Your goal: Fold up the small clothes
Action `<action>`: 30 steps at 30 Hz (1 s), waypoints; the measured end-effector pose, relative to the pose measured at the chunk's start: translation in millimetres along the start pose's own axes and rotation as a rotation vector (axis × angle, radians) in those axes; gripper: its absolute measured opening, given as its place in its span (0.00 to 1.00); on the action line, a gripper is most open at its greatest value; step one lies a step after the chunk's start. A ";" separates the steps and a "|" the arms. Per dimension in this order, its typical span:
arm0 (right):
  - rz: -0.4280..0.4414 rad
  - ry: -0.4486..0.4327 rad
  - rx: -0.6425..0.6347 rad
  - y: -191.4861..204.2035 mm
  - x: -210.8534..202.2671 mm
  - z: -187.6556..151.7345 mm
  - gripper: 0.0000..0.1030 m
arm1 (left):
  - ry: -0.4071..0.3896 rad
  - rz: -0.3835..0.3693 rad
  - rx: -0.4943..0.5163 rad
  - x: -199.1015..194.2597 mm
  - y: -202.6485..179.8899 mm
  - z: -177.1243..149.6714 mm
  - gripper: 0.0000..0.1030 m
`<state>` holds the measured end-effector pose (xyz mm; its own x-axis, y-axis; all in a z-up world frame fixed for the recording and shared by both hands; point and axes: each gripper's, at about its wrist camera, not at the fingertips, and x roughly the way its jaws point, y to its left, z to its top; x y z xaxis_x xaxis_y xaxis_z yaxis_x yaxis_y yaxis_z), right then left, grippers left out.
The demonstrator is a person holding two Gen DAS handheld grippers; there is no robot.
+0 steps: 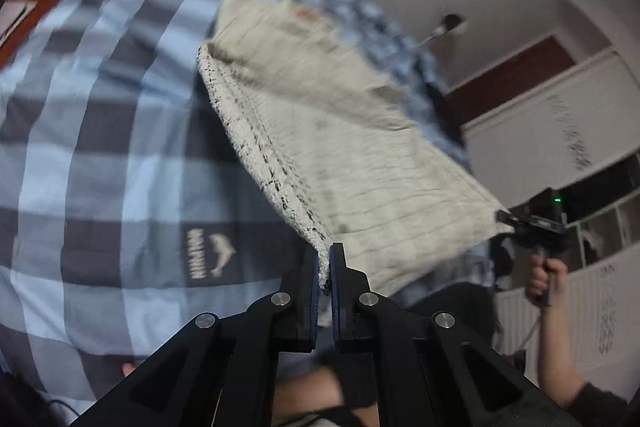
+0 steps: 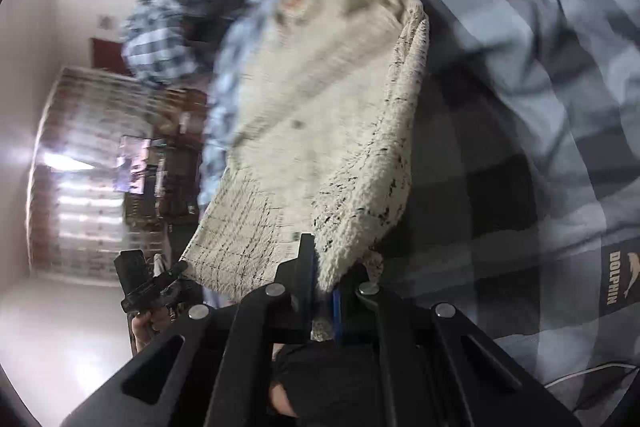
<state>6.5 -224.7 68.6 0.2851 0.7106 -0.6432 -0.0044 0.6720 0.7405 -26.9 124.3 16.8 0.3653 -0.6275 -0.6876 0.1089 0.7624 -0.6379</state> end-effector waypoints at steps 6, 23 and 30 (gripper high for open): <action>0.108 -0.061 -0.032 12.9 -15.5 -12.7 0.03 | -0.079 -0.110 -0.016 -45.5 -14.5 5.0 0.04; 0.369 -0.187 0.056 9.1 -124.7 -111.7 0.02 | -0.288 -0.190 -0.050 -159.7 -33.3 -93.7 0.04; 0.400 -0.244 -0.004 45.7 -154.1 -120.5 0.02 | -0.378 -0.181 -0.010 -192.4 -56.6 -96.8 0.04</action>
<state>-153.1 -278.4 178.1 0.4772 0.8446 -0.2427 -0.1632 0.3566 0.9199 -192.8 186.6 151.6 0.6550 -0.6475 -0.3895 0.1944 0.6425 -0.7412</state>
